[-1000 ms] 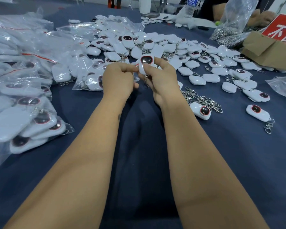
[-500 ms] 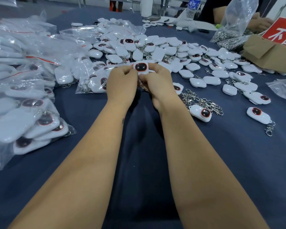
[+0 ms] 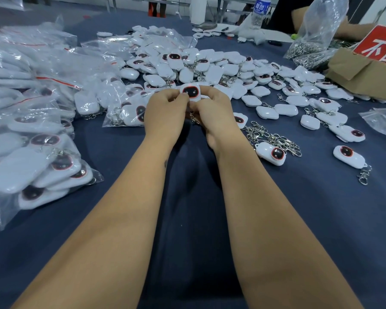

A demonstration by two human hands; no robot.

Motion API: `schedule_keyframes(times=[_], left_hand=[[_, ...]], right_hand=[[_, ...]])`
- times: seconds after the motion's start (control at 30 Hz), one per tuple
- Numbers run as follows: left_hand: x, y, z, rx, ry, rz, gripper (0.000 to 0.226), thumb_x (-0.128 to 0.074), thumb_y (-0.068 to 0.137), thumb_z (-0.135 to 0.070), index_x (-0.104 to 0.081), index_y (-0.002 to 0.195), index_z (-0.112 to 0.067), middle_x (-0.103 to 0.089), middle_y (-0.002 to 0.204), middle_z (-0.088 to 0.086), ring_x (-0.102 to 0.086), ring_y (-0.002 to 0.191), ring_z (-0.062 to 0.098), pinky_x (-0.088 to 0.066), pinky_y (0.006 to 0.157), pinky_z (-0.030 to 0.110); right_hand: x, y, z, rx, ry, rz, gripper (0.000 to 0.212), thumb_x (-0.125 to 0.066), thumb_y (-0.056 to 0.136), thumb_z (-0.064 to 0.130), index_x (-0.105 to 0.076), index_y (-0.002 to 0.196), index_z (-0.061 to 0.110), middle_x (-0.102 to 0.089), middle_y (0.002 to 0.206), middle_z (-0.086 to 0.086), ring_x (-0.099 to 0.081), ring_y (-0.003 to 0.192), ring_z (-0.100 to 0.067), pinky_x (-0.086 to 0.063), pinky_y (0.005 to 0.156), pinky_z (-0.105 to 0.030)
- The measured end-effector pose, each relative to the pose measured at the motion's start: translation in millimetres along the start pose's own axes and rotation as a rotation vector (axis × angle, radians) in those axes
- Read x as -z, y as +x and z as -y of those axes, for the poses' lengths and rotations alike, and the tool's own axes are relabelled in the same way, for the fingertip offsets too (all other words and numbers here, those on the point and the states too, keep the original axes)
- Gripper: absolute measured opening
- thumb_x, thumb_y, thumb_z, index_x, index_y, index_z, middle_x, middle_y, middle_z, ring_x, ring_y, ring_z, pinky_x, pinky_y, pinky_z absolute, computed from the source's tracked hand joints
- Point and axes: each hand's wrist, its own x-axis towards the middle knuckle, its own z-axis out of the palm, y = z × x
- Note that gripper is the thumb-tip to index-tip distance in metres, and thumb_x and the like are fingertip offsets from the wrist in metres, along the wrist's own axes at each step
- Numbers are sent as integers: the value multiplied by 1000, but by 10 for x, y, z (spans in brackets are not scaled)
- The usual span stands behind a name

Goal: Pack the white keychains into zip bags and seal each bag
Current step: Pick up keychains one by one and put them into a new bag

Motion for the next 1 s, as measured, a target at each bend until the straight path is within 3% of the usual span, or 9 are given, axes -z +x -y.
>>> schedule_keyframes(times=[0.23,0.37,0.53,0.83,0.9,1.0], left_hand=[[1,-3,14,-24,5,8,21,-53,80,-32,-63,64,-23,-59,63,-7,-49,63,17,-41,67,37],[-1,6,5,-2,-19,-8,11,-56,82,-28,-66,78,-26,-62,72,-8,-52,69,16,-47,72,39],[8,4,-17,42,-121,-39,16,-57,84,-26,-58,68,-28,-55,56,-14,-47,58,12,-41,61,30],[15,-12,-30,32,-113,-10,15,-59,85,-21,-60,70,-25,-57,60,-9,-46,54,11,-40,60,29],[11,-12,-28,27,-99,-6,15,-60,84,-22,-60,69,-26,-57,58,-12,-46,55,11,-40,62,30],[9,-9,-22,22,-76,-2,16,-62,86,-24,-62,71,-28,-55,52,-17,-47,54,8,-41,62,29]], right_hand=[[-10,-3,6,15,-31,14,29,-55,85,-9,-65,107,7,-70,96,-17,-65,82,-22,-57,84,-38],[-7,0,41,-19,55,35,24,-49,89,-5,-66,97,9,-67,84,-11,-63,70,-18,-57,68,-29],[23,0,39,-20,58,65,22,-50,92,1,-67,91,15,-68,84,-7,-63,78,-18,-55,72,-29],[-9,-2,28,40,-18,24,21,-51,92,-1,-66,88,13,-68,78,-7,-62,69,-17,-51,58,-27],[-14,6,18,55,-54,-2,21,-49,92,-2,-65,93,13,-69,90,-13,-64,78,-23,-52,63,-31],[-14,6,10,66,-78,-26,25,-47,93,-3,-64,92,15,-69,108,-21,-66,98,-34,-55,85,-44]])
